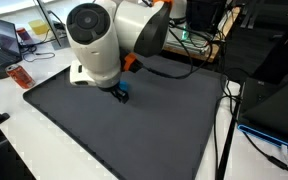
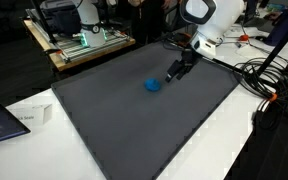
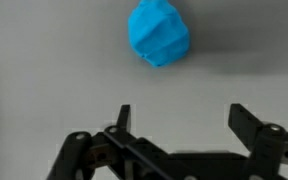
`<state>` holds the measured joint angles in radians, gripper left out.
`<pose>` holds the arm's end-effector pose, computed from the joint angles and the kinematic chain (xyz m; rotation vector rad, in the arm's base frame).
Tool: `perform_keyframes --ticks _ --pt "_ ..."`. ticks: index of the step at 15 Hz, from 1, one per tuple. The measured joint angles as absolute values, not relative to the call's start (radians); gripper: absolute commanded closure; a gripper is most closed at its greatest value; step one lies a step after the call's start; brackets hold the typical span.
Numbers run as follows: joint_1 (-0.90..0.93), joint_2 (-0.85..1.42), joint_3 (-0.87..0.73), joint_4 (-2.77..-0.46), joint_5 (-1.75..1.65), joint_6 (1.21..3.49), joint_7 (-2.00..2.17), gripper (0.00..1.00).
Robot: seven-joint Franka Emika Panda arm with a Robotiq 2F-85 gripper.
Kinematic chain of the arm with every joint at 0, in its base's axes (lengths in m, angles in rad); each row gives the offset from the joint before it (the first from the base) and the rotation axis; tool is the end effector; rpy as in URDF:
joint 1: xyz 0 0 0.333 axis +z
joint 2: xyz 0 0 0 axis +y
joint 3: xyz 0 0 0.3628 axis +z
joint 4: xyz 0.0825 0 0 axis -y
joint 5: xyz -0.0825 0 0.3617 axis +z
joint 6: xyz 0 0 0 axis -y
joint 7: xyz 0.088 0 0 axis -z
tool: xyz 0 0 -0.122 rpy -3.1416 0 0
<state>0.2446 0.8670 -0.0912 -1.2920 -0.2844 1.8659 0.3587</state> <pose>0.7214 0.1025 0.2371 2.7339 -0.0815 -0.2708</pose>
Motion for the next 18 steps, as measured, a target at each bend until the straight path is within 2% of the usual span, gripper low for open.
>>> perform_keyframes --ticks 9,18 --pt "0.332 0.824 -0.125 -1.386 -0.321 1.875 0.592 0.00" --pt "0.330 0.573 -0.122 -1.784 -0.358 2.172 0.604 0.00"
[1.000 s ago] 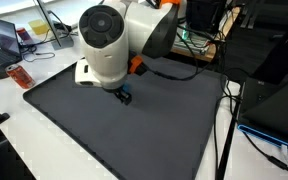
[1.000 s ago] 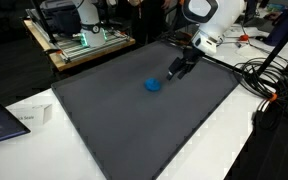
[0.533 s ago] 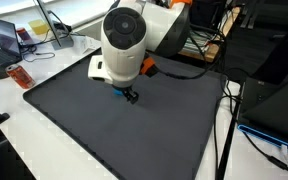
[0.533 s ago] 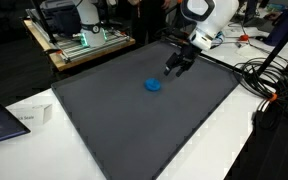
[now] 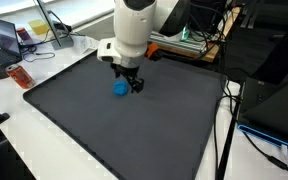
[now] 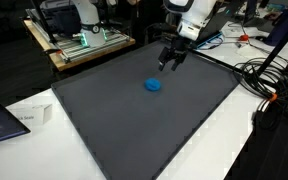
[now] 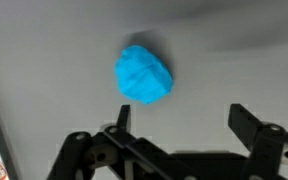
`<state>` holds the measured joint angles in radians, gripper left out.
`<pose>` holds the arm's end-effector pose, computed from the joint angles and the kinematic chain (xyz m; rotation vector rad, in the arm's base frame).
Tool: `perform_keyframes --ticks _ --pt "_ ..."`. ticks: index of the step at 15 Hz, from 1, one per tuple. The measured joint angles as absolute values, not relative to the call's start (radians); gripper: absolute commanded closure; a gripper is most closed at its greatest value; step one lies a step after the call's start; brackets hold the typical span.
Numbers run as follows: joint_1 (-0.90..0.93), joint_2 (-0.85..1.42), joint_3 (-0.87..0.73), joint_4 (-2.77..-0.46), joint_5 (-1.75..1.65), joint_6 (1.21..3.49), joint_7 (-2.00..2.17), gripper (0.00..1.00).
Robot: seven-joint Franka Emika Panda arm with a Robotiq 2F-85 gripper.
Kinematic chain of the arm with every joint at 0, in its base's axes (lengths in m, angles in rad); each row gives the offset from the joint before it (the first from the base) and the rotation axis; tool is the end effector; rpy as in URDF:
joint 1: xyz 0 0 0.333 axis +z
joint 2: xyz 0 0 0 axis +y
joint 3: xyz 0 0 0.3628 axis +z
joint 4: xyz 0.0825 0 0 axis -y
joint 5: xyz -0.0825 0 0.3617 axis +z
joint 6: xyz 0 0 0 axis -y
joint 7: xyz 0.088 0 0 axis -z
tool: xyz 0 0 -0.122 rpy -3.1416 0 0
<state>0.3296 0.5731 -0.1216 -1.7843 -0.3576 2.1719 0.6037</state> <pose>0.6348 0.1239 0.2649 2.7463 -0.2073 -0.0477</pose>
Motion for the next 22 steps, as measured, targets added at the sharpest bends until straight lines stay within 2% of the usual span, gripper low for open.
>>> perform_keyframes --ticks 8,14,18,22 --pt "0.301 0.352 -0.121 -2.146 -0.508 2.492 0.581 0.00" --pt "0.111 0.260 -0.060 -2.363 -0.476 2.801 0.223 0.00" --pt "-0.186 0.264 0.184 -2.442 -0.368 2.938 -0.078 0.00" --pt "-0.494 0.336 0.493 -2.432 -0.228 2.956 -0.366 0.00"
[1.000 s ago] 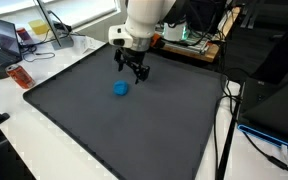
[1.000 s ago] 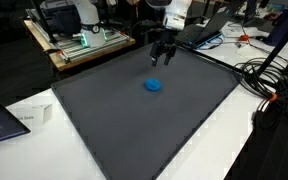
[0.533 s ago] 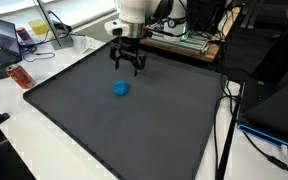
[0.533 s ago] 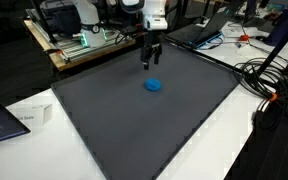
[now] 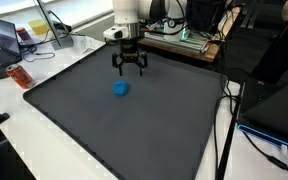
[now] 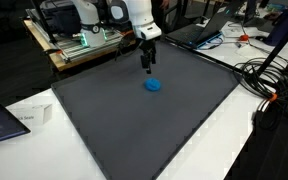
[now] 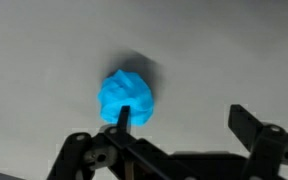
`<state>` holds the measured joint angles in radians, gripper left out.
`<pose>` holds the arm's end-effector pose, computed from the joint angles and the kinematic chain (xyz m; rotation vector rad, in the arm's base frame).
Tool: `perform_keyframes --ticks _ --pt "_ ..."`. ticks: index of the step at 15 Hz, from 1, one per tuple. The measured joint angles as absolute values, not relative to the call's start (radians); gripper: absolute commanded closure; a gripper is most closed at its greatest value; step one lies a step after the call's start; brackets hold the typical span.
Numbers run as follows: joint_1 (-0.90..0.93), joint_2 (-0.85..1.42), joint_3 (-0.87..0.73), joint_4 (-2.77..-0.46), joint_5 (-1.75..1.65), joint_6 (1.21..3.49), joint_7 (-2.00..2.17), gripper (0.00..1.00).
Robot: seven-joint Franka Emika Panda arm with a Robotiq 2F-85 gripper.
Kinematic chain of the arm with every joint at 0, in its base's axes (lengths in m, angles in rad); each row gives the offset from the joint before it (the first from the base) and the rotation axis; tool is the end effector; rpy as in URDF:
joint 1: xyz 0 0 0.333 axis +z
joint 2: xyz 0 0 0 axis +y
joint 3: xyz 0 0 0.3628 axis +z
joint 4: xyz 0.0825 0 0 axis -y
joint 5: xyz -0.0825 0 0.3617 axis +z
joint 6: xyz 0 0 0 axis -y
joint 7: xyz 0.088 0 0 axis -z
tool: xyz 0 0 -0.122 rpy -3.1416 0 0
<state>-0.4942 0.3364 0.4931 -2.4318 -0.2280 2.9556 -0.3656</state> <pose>0.5178 0.0134 0.2601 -2.9646 -0.8239 -0.3908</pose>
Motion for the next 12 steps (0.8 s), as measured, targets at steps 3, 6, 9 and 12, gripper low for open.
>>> perform_keyframes --ticks 3,6,9,12 --pt "-0.723 0.419 0.709 -2.365 -0.132 2.854 -0.575 0.00" --pt "-0.934 0.466 0.862 -2.268 0.000 2.627 -0.791 0.00" --pt "-0.983 0.461 0.838 -2.167 0.091 2.384 -0.915 0.00" --pt "-0.916 0.449 0.736 -2.045 0.135 2.168 -0.952 0.00"
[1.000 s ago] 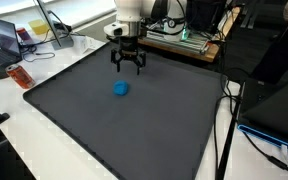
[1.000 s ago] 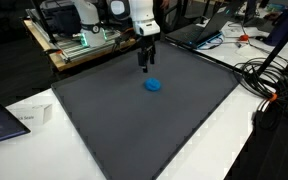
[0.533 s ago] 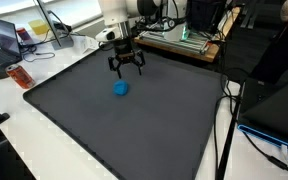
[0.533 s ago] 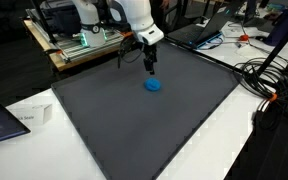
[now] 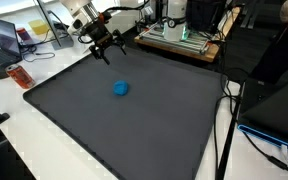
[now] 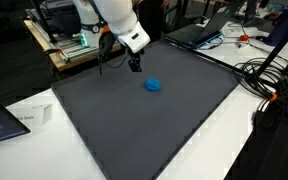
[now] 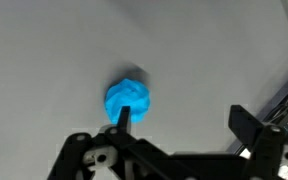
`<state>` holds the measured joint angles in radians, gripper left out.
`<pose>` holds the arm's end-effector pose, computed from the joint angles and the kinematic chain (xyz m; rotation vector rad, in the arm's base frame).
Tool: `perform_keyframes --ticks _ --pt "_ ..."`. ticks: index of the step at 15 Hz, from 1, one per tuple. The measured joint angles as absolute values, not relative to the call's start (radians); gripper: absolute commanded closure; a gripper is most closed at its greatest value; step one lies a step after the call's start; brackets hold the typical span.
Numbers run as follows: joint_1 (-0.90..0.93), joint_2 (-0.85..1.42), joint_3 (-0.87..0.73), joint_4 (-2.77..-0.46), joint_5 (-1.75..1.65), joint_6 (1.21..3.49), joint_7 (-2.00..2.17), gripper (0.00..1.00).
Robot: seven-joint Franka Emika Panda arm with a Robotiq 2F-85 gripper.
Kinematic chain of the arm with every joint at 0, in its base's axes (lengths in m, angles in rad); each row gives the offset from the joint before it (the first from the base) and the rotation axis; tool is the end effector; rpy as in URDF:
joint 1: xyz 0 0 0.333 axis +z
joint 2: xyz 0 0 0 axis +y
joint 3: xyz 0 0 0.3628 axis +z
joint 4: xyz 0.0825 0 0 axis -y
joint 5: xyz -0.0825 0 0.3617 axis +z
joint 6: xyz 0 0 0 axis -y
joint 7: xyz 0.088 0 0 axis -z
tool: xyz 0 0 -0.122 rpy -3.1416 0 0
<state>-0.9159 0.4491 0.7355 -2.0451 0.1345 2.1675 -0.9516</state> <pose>0.5553 -0.1150 0.3049 -2.5360 -0.8745 -0.0388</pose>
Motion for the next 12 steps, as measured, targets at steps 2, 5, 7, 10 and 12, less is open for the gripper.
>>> perform_keyframes --ticks 2,5,7,10,12 --pt "-0.814 0.448 0.635 -1.962 0.163 2.063 -0.958 0.00" --pt "-0.631 0.457 0.473 -1.861 0.210 1.971 -0.958 0.00" --pt "-0.508 0.471 0.368 -1.806 0.243 1.938 -0.944 0.00" --pt "-0.361 0.498 0.247 -1.746 0.276 1.937 -0.868 0.00" --pt "-0.293 0.515 0.196 -1.719 0.279 1.944 -0.795 0.00"
